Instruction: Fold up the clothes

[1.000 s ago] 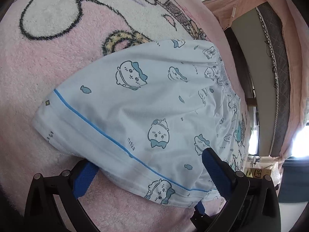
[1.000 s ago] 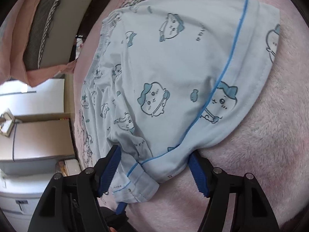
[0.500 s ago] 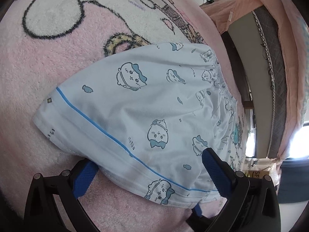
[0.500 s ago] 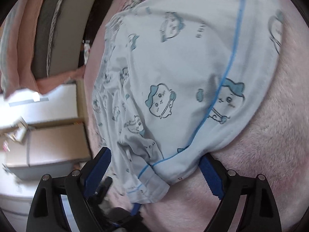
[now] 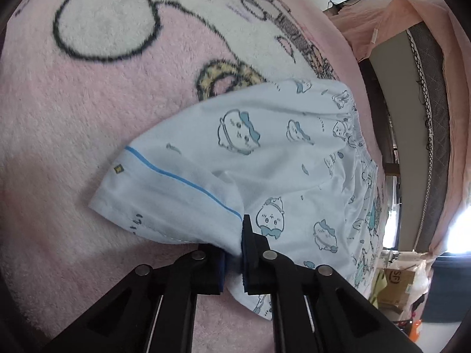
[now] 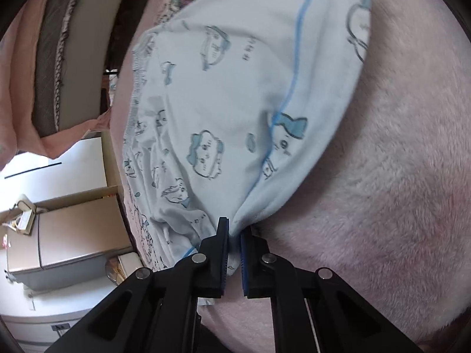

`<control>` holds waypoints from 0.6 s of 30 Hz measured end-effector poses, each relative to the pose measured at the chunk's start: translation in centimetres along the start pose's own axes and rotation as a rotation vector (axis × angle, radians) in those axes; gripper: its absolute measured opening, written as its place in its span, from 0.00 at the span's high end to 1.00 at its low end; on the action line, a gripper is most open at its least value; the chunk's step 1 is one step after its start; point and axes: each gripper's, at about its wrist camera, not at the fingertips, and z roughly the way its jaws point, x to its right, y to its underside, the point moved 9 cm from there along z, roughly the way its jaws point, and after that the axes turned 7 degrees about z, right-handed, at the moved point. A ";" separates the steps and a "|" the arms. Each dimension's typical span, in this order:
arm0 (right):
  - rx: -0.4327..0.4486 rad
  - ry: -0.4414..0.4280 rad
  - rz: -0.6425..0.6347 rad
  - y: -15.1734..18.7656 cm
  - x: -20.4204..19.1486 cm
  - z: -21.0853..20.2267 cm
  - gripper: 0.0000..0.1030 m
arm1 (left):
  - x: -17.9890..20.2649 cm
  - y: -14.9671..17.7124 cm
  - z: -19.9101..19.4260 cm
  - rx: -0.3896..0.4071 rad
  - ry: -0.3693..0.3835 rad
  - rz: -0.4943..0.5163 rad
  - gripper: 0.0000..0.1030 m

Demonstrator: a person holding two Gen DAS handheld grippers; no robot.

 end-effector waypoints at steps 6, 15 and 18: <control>0.048 0.084 -0.034 -0.8 0.7 -1.4 0.95 | -0.2 -2.1 -2.9 0.124 -0.087 0.076 0.95; 0.122 0.222 -0.042 -2.3 2.5 -3.3 0.95 | -2.3 -2.5 -2.6 0.092 -0.141 0.059 0.94; 0.092 0.205 -0.032 -2.1 2.7 -3.0 0.95 | -1.9 -1.7 -1.7 0.040 -0.110 0.054 0.94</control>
